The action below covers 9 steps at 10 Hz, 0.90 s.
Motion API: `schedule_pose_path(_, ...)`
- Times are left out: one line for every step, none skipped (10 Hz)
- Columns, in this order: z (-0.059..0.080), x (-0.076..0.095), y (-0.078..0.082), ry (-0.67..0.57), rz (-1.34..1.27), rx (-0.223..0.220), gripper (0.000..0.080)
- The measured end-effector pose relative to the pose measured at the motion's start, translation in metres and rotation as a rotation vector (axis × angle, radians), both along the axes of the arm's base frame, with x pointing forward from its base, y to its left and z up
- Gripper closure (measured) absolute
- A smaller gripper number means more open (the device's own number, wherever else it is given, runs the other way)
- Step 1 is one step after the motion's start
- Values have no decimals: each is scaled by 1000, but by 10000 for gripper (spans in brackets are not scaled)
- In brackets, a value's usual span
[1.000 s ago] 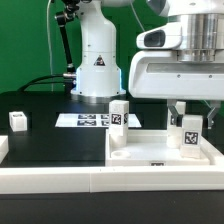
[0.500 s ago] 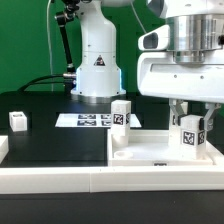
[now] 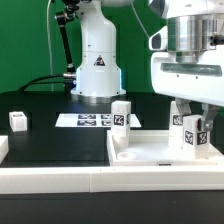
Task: Assemble square table
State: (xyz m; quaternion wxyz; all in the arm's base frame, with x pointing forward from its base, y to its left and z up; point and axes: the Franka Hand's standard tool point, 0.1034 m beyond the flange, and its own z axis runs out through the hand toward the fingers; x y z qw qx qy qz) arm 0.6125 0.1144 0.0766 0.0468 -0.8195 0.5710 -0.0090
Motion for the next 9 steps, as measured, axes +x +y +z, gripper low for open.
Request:
schedule_pose_path(0, 0, 0, 0, -5, 0, 509)
schedule_pose_path(0, 0, 0, 5, -50, 7, 509)
schedule_pose_path(0, 0, 0, 6, -69, 11, 509)
schedule_pose_path(0, 0, 0, 5, -64, 11, 497)
schedule_pose_path(1, 0, 1, 1, -16, 8, 497)
schedule_pose_path(2, 1, 2, -4, 26, 7, 283)
schedule_pose_path(3, 1, 2, -14, 126, -2, 186)
schedule_pose_path(2, 2, 5, -30, 233, -10, 186)
schedule_pose_path(1, 2, 6, -44, 340, -19, 157)
